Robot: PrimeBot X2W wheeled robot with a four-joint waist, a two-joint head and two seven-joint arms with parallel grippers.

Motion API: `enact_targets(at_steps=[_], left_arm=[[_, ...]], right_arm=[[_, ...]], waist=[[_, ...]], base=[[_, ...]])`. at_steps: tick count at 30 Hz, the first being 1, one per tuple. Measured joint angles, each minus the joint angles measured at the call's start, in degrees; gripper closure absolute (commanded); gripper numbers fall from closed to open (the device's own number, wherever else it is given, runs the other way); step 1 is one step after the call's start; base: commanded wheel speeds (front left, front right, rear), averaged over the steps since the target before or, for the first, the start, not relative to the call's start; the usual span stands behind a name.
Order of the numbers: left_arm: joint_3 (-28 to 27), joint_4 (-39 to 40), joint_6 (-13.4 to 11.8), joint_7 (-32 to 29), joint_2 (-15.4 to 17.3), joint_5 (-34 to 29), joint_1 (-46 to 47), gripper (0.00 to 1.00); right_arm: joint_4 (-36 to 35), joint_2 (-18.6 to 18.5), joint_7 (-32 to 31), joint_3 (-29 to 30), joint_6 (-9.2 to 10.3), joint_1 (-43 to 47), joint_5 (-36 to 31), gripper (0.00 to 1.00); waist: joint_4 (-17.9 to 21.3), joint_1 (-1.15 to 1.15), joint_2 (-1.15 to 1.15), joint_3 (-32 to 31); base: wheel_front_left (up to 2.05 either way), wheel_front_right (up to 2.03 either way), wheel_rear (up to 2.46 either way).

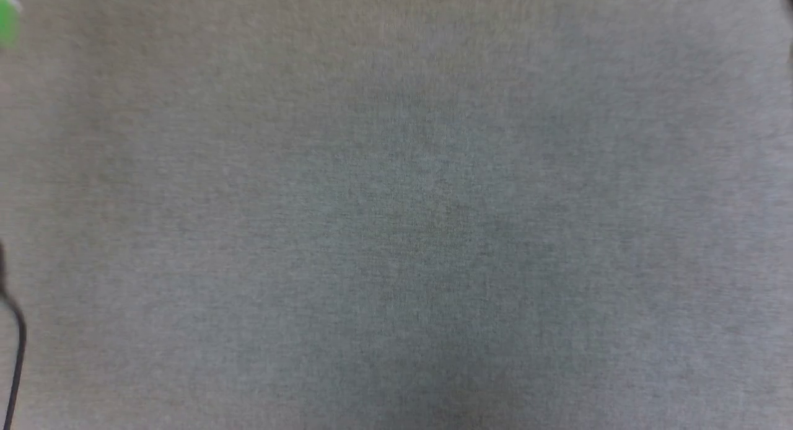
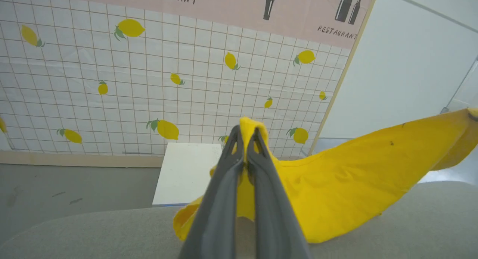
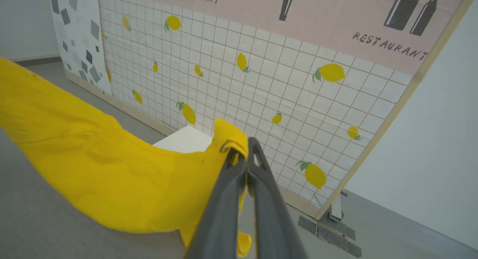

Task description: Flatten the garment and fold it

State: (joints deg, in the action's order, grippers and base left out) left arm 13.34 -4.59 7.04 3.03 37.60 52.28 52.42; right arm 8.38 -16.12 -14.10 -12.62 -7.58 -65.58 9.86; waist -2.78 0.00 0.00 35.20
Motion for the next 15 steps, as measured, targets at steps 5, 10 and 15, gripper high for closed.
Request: enact_targets(at_steps=[5, 10, 15], left_arm=[[0.3, 7.5, -2.0, 1.3, 1.8, -0.7, -13.6, 1.00], [2.7, 13.0, -4.9, 1.5, 3.6, -2.8, -28.0, 1.00], [5.8, 16.8, -6.9, -0.1, 4.3, -2.3, -41.4, 1.00]], right_arm=[[-11.7, -1.2, -4.1, 2.6, 0.00, 16.1, 3.1, 1.00], [-18.9, -0.8, -6.5, 3.5, 0.00, 30.8, 6.5, 1.00], [-24.7, -0.5, -9.0, 4.6, 0.00, 45.3, 10.5, 1.00]], waist=[[-0.1, 0.00, 0.00, -4.6], [0.0, 0.00, 0.00, -9.9], [-0.1, 0.00, 0.00, -15.0]], base=[[0.00, 0.00, 0.00], [0.00, 0.00, 0.00], [0.00, 0.00, 0.00]])
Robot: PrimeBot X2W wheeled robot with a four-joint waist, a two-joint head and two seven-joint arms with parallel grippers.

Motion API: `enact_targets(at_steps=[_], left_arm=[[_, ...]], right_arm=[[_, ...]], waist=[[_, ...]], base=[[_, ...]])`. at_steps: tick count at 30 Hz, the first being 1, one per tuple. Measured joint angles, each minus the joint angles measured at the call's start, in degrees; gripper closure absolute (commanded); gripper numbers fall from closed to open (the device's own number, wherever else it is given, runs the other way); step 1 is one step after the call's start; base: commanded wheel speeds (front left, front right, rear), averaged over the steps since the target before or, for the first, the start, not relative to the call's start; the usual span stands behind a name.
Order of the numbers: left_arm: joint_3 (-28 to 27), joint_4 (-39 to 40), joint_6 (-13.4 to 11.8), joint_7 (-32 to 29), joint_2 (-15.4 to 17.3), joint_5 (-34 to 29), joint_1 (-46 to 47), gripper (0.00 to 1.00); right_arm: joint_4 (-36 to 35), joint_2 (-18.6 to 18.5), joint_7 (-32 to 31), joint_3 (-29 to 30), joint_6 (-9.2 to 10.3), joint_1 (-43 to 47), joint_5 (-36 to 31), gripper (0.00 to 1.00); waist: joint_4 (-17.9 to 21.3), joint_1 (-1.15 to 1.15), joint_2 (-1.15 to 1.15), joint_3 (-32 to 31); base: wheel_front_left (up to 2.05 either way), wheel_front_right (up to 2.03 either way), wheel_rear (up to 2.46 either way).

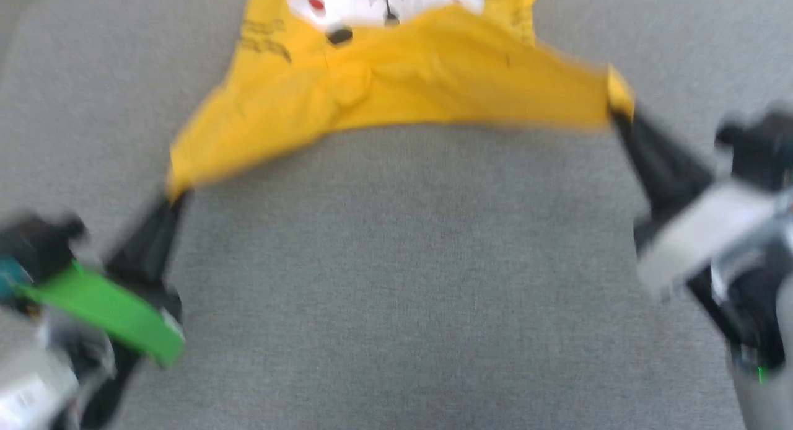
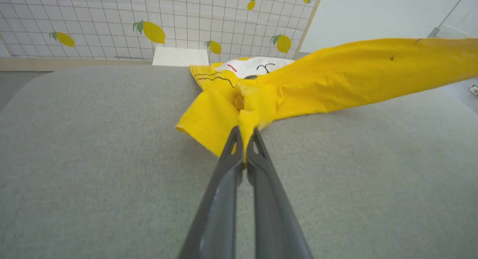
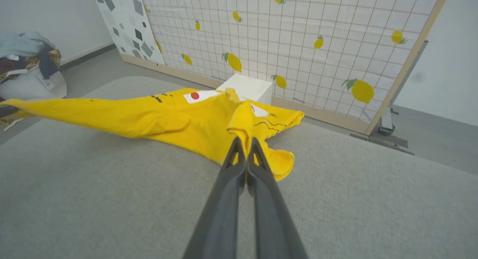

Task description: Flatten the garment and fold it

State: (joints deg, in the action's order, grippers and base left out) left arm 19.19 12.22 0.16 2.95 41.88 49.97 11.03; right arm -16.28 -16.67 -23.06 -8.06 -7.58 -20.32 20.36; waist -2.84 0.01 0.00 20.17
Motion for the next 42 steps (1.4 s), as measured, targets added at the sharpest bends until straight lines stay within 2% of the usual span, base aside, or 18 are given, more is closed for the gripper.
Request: enact_targets(at_steps=[9, 15, 19, 28, 37, 38, 40, 41, 42], left_arm=[[3.8, 1.9, -3.6, -3.7, 3.6, 1.5, -16.4, 1.00], [7.4, -0.3, -5.4, -7.0, 3.3, 3.0, -22.9, 1.00], [8.9, -2.2, -6.9, -9.5, 3.1, 4.4, -25.8, 1.00], [11.4, -3.9, -11.4, -17.5, 3.8, 8.5, -31.3, 1.00], [9.1, -1.0, -13.0, -14.7, 4.4, 8.2, -31.4, 1.00], [8.6, -0.1, -13.1, -13.9, 4.4, 8.2, -31.3, 1.00], [7.9, 1.8, -13.2, -13.1, 4.5, 7.8, -30.9, 1.00], [7.5, 2.9, -13.3, -12.7, 4.5, 7.4, -30.8, 1.00], [7.4, 3.9, -13.4, -12.4, 4.6, 7.0, -30.6, 1.00]], right_arm=[[-4.8, -0.1, -3.8, 6.7, 0.00, 22.5, 6.9, 1.00], [-3.9, 0.2, -4.0, 10.5, 0.00, 32.9, 8.5, 1.00], [-3.0, 1.4, -5.8, 11.5, 0.00, 37.9, 10.0, 1.00], [-0.1, 1.5, -13.4, 14.2, 0.00, 47.7, 9.4, 1.00], [0.6, 3.4, -13.7, 15.3, 0.00, 48.5, 9.6, 1.00], [0.8, 3.7, -13.1, 15.5, 0.00, 48.5, 9.5, 0.97], [1.4, 4.4, -11.4, 15.9, 0.00, 48.2, 9.2, 0.38], [1.9, 4.8, -10.8, 15.9, 0.00, 47.9, 9.0, 0.00], [2.4, 5.0, -10.2, 15.8, 0.00, 47.5, 8.7, 0.00]], waist=[[-0.4, 0.00, 0.00, -7.3], [-0.6, 0.00, 0.00, -10.1], [-0.6, 0.00, 0.00, -11.1], [0.0, 0.00, 0.00, -12.2], [0.0, 0.00, 0.00, -12.5], [-0.2, 0.00, 0.00, -12.6], [-0.4, 0.00, 0.00, -12.6], [-0.6, 0.00, 0.00, -12.6], [-0.7, 0.00, 0.00, -12.7]], base=[[0.00, 0.00, 0.00], [0.00, 0.00, 0.00], [0.00, 0.00, 0.00], [0.00, 0.00, 0.00], [0.00, 0.00, 0.00], [0.00, 0.00, 0.00], [0.00, 0.00, 0.00], [0.00, 0.00, 0.00], [0.00, 0.00, 0.00]])
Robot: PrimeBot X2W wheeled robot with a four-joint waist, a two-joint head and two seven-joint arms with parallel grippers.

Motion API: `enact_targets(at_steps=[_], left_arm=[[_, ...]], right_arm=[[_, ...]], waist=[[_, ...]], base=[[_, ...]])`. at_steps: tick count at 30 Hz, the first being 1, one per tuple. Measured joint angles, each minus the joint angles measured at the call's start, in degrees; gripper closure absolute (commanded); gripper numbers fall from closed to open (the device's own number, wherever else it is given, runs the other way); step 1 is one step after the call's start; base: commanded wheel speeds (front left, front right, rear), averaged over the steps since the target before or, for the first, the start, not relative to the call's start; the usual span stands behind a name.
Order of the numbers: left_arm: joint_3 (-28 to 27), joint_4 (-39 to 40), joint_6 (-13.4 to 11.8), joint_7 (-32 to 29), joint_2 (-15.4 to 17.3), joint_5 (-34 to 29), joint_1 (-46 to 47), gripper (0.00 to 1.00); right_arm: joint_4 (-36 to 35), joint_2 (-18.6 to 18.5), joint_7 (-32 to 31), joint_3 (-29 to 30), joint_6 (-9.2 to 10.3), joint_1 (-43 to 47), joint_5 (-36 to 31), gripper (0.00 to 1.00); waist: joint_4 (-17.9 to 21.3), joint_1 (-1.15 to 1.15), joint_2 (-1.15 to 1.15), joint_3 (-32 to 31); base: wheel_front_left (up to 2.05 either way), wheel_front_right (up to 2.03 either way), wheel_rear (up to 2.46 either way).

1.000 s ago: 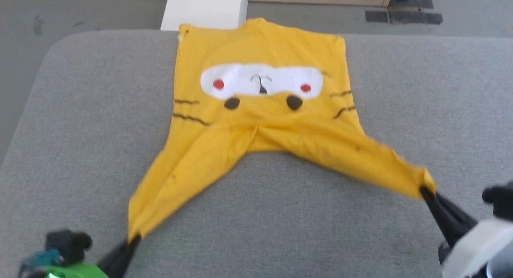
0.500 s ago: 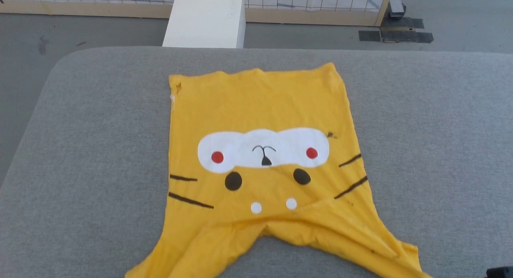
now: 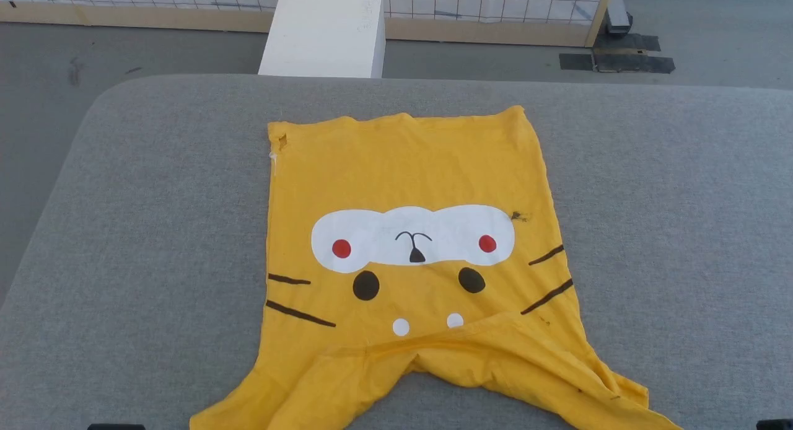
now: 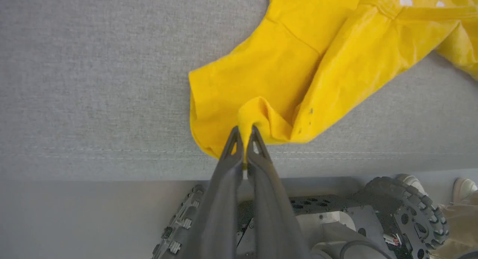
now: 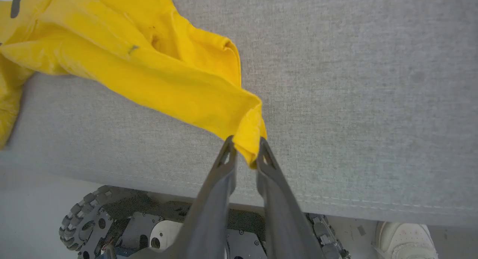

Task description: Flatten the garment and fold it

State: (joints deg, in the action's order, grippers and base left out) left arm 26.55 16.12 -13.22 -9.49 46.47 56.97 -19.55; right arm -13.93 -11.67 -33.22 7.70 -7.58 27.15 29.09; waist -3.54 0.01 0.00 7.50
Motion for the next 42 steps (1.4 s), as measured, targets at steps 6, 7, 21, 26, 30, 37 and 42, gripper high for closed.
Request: enact_targets(at_steps=[6, 7, 21, 26, 30, 37, 42], left_arm=[[-1.0, 7.1, -1.1, 1.1, 0.5, -1.7, 1.0, 1.00], [-1.3, 8.4, -1.2, 1.1, 0.6, -1.9, 1.3, 1.00], [-3.6, 16.0, 1.1, 3.6, 2.3, -4.8, 7.4, 1.00], [-3.2, 15.4, 3.6, 4.0, 2.0, -5.3, 11.0, 1.00], [-2.2, 14.1, 5.2, 4.1, 1.1, -5.6, 13.2, 1.00], [-1.0, 11.6, 7.2, 4.5, -0.5, -6.0, 16.0, 1.00], [0.1, 10.0, 8.3, 5.0, -1.6, -6.3, 17.7, 1.00]], right_arm=[[-1.5, -0.7, 2.6, -0.6, 0.00, -5.2, -0.3, 0.00], [-2.8, -1.1, 3.1, -0.3, 0.00, -7.0, -0.3, 0.00], [-2.9, -7.0, -0.8, -0.5, 0.01, -54.8, -14.9, 0.00], [5.7, -4.6, -5.6, -1.8, 0.00, -66.3, -19.4, 0.00], [11.7, -3.5, -8.4, -2.0, 0.00, -70.7, -22.3, 0.00], [17.6, -2.0, -13.8, -1.5, 0.00, -72.9, -25.3, 0.00], [19.5, -2.0, -14.2, -0.7, 0.00, -73.3, -26.6, 0.00]], waist=[[-0.6, 0.00, 0.00, 0.8], [-0.7, 0.00, 0.00, 1.2], [-3.2, 0.00, 0.00, 11.9], [-4.8, -0.01, 0.00, 16.5], [-6.7, -0.01, 0.00, 19.7], [-10.5, -0.01, 0.00, 24.0], [-12.8, -0.01, 0.00, 26.4]], base=[[0.00, 0.00, 0.00], [0.00, 0.00, 0.00], [0.00, 0.00, 0.00], [0.00, 0.00, 0.00], [0.00, 0.00, 0.00], [0.00, 0.00, 0.00], [0.00, 0.00, 0.00]])
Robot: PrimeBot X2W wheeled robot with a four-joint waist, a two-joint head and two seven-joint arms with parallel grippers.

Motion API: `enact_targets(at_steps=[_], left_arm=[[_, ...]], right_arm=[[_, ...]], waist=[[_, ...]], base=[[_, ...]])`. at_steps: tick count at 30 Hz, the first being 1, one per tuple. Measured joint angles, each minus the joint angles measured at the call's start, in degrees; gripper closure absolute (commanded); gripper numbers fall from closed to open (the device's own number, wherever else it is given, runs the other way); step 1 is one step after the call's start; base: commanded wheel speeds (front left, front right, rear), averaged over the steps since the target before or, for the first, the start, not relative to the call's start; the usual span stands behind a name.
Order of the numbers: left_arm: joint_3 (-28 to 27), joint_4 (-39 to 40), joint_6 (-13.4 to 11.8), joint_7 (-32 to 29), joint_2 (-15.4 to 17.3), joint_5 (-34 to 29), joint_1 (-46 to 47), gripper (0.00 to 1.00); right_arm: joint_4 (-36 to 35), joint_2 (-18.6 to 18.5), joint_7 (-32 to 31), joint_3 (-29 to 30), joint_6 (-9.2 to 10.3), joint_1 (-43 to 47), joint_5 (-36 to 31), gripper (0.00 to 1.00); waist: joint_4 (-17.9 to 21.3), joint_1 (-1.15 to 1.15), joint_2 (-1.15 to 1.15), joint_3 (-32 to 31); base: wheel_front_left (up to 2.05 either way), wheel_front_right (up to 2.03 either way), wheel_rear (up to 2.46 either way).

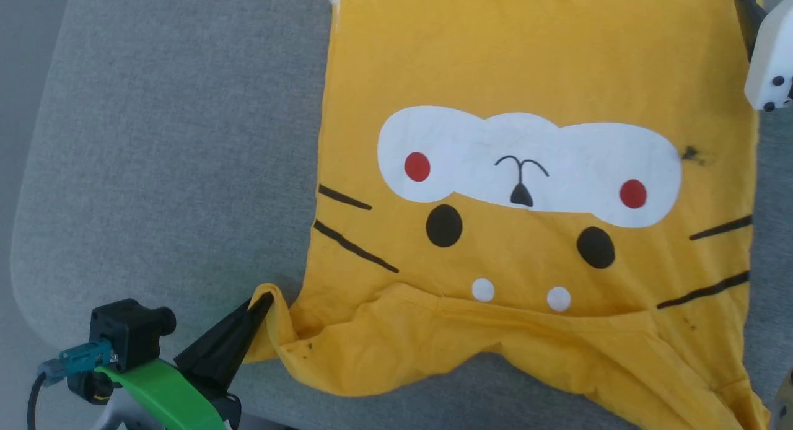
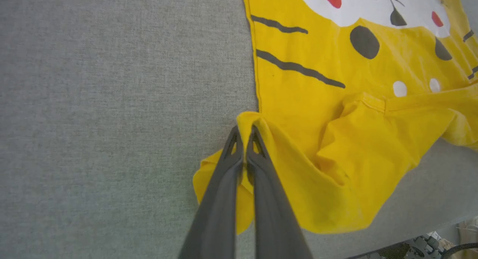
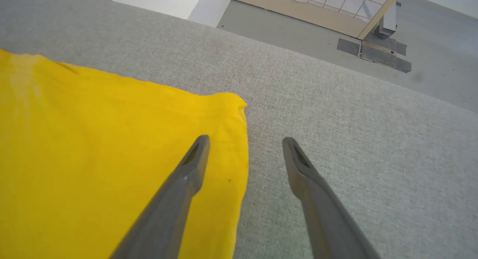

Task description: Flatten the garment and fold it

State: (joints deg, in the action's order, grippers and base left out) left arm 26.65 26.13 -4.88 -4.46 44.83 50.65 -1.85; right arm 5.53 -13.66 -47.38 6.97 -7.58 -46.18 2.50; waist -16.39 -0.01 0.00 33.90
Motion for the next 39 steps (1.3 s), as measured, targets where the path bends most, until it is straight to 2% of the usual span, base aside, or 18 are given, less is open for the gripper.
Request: enact_targets(at_steps=[2, 3, 4, 5, 6, 15, 20, 24, 25, 26, 31, 35, 39], left_arm=[[0.3, -0.8, 0.4, 0.1, -0.6, -0.3, 0.7, 1.00], [0.3, -1.0, 0.6, 0.4, -0.8, -0.3, 0.9, 1.00], [0.4, -1.3, 0.8, 0.6, -1.0, -0.3, 1.0, 1.00], [0.4, -1.5, 0.8, 0.6, -1.1, -0.3, 1.2, 1.00], [0.4, -1.6, 0.8, 0.6, -1.2, -0.4, 1.3, 1.00], [0.1, -2.3, 0.8, 2.0, -1.5, -1.9, 1.9, 1.00], [-0.4, -1.7, -0.3, 2.6, -1.1, -2.4, 1.6, 1.00], [-0.7, -0.5, -1.5, 3.0, -0.7, -2.8, 0.7, 1.00], [-1.0, 0.3, -2.4, 3.0, -0.4, -3.0, 0.0, 1.00], [-1.1, 0.5, -2.6, 3.0, -0.2, -3.1, -0.2, 1.00], [-1.6, 1.6, -4.0, 3.1, 0.3, -3.4, -1.7, 1.00], [-1.9, 2.2, -4.4, 4.1, 0.5, -3.8, -2.4, 1.00], [-2.4, 2.1, -5.4, 4.6, 0.8, -3.8, -4.1, 1.00]], right_arm=[[1.3, 0.2, -0.1, 0.8, 0.00, -0.5, -1.1, 0.03], [1.5, 0.3, -0.1, 1.0, 0.00, -0.6, -1.3, 0.27], [1.6, 0.6, 0.0, 1.2, 0.00, -0.9, -1.6, 0.58], [1.6, 0.7, 0.0, 1.3, 0.00, -1.1, -2.0, 0.83], [1.6, 0.8, 0.0, 1.3, 0.00, -1.3, -2.2, 1.00], [1.1, 1.3, 3.8, 3.5, 0.00, -1.8, -2.9, 1.00], [-3.8, 0.9, 6.5, 7.3, -0.01, 3.2, -0.2, 1.00], [-12.0, 1.5, 7.0, 13.5, -0.01, 12.5, 3.7, 1.00], [-16.7, 2.0, 7.0, 17.7, -0.01, 18.9, 5.9, 1.00], [-18.5, 2.6, 6.9, 19.3, 0.00, 21.8, 6.9, 1.00], [-25.8, 8.8, 6.6, 27.6, 0.00, 41.2, 12.5, 1.00], [-26.2, 10.7, 8.9, 32.3, 0.00, 54.3, 16.6, 1.00], [-18.6, 10.8, 12.2, 31.8, 0.00, 64.5, 24.1, 1.00]], waist=[[-1.2, 0.00, 0.00, 1.4], [-1.4, 0.00, 0.00, 1.8], [-1.7, 0.00, 0.00, 2.2], [-2.0, 0.00, 0.00, 2.6], [-2.2, 0.00, 0.00, 2.9], [-1.4, 0.00, 0.00, 2.8], [0.2, 0.00, 0.00, 0.2], [2.3, 0.00, 0.00, -2.8], [3.9, 0.01, 0.00, -4.3], [4.5, 0.01, 0.00, -4.8], [8.7, 0.01, 0.00, -7.5], [11.9, 0.01, 0.00, -9.1], [14.3, 0.01, 0.00, -10.5]], base=[[0.00, 0.00, 0.00], [0.00, 0.00, 0.00], [0.00, 0.00, 0.00], [0.00, 0.00, 0.00], [0.00, 0.00, 0.00], [0.00, 0.00, 0.00], [0.00, 0.00, 0.00], [0.00, 0.00, 0.00], [0.00, 0.00, 0.00], [0.00, 0.00, 0.00], [0.00, 0.00, 0.00], [0.00, 0.00, 0.00], [0.00, 0.00, 0.00]])
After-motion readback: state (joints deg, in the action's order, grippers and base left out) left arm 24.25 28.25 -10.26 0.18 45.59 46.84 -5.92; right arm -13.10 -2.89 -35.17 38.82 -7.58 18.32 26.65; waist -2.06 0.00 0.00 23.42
